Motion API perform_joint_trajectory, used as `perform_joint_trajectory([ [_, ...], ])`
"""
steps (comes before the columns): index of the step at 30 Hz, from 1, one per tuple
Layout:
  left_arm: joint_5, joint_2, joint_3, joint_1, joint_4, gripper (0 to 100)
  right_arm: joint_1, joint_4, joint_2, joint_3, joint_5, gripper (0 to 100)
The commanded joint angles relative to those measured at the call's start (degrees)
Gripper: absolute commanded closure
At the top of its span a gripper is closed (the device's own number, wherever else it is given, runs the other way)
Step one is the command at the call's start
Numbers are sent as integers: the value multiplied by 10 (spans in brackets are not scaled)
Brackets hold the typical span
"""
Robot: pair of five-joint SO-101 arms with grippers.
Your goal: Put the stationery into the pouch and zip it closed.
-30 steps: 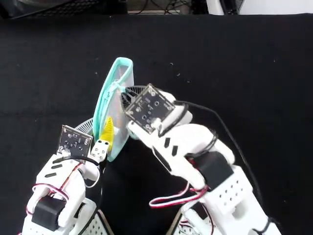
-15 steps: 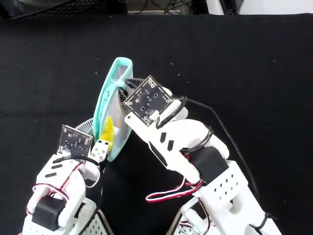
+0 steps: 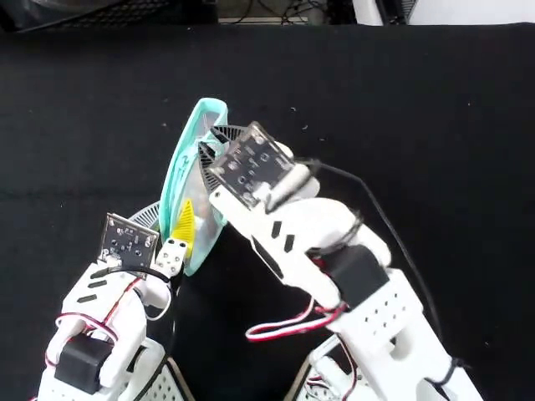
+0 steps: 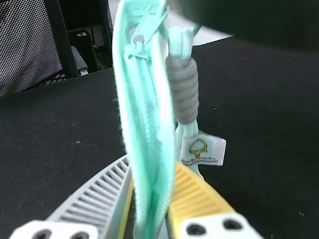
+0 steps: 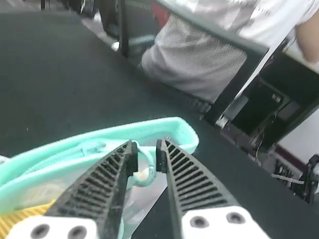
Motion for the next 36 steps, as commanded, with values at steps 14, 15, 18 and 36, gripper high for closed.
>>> perform_joint_trajectory([
  [14, 2, 3, 7, 0, 5, 944, -6, -13, 39, -29, -3, 929],
  [15, 2, 3, 7, 0, 5, 944, -8, -14, 39, -30, 2, 948],
  [18, 2, 3, 7, 0, 5, 944, -11, -14, 39, -30, 11, 982],
  [36, 2, 3, 7, 2, 8, 945, 50, -39, -5, -32, 37, 986],
])
